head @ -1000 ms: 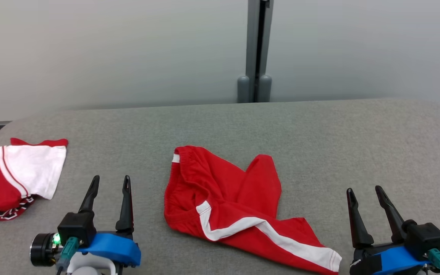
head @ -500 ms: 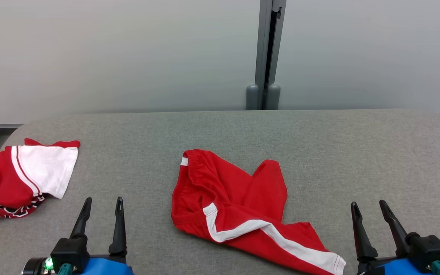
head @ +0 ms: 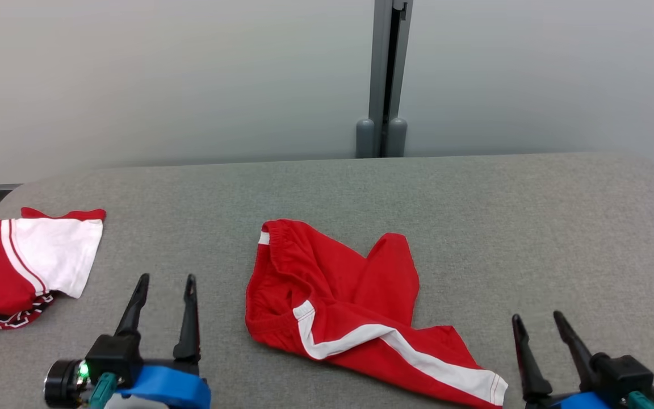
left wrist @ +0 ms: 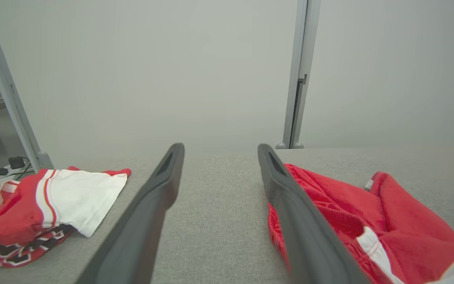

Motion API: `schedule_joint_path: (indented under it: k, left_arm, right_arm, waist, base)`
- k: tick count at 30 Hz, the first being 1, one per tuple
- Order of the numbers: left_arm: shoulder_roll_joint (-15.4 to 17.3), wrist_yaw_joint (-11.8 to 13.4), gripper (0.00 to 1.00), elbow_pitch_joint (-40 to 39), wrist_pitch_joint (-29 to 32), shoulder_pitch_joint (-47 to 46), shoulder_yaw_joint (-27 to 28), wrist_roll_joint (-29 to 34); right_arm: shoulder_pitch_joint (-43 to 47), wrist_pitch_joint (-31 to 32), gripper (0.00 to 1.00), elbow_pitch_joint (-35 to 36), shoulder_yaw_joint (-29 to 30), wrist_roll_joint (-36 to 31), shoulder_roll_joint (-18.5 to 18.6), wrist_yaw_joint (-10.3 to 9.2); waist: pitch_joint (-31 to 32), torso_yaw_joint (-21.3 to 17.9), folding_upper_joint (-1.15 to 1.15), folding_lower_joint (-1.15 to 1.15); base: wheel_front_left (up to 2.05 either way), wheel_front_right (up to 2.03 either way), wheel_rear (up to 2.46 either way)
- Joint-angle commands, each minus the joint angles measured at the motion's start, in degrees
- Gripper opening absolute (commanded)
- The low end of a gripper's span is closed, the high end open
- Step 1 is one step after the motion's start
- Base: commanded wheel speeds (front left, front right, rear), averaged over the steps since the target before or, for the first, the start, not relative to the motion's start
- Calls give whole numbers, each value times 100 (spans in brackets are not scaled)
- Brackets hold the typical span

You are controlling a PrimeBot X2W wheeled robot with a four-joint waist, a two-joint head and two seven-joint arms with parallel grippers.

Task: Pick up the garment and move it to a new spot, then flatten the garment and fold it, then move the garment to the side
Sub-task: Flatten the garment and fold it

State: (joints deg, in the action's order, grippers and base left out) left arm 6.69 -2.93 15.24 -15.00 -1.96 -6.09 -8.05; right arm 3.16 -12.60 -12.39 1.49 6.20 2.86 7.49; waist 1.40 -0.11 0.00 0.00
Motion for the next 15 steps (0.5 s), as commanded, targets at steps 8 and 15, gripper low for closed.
schedule_joint_path:
  k: [8, 15]
  left_arm:
    - [-62, -311, 100, 413, -27, -572, -487, 66]
    - [-3, -439, 100, 1109, 5, -899, -1251, 64]
  right_arm:
    - [302, -47, 100, -599, -403, 149, 6, 1]
    - [-3, -141, 100, -1245, -836, 251, 5, 1]
  waist:
    - [-162, -196, 0, 0]
    - [-415, -358, 0, 0]
  base:
    - [0, 0, 0]
    - [0, 0, 0]
